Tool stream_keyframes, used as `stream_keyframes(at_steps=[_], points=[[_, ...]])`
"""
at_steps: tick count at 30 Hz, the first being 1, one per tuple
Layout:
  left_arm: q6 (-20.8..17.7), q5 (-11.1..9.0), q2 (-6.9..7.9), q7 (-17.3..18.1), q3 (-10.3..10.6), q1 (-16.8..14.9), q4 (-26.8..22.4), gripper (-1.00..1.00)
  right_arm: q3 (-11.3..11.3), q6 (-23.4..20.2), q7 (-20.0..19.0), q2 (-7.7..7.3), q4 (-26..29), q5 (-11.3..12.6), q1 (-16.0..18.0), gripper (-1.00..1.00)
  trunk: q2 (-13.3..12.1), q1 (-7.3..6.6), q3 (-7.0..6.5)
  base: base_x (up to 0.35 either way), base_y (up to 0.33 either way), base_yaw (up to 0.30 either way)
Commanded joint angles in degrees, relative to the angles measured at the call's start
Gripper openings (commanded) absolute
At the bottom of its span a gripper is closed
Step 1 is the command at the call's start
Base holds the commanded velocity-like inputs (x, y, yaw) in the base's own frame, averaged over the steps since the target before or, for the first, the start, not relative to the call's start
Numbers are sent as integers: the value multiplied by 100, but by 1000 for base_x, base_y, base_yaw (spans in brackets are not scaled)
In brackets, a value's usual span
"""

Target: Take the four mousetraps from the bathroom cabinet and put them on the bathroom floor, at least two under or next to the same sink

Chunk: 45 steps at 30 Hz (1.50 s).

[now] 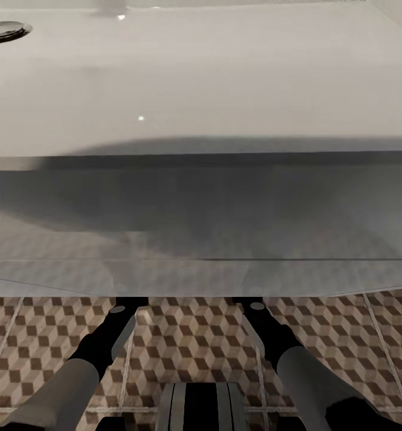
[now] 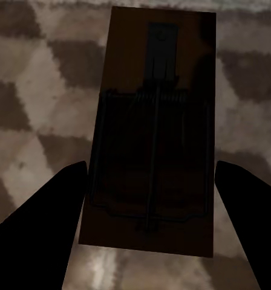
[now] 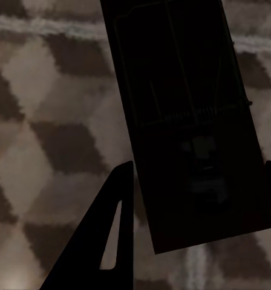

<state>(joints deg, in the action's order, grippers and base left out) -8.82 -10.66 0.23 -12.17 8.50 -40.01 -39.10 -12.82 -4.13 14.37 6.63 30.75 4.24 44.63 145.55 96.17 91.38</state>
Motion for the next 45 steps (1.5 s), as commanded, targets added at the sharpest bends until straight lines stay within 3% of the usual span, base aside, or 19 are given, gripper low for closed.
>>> stream_keyframes(at_steps=[1,20,45], points=[[-24,-59,4,-49,33,-2,-10,-100,-48,-27,62,0,10,45,2,-100,1,-1,3,4,0,0],[-24,-76,3,-49,7,-1,33,-100,-56,-41,545,11,10,47,2,-100,1,-1,3,0,0,0],[-23,-66,0,-49,32,0,24,-100,-54,-21,547,-25,-16,73,2,-100,1,-1,3,0,0,50]])
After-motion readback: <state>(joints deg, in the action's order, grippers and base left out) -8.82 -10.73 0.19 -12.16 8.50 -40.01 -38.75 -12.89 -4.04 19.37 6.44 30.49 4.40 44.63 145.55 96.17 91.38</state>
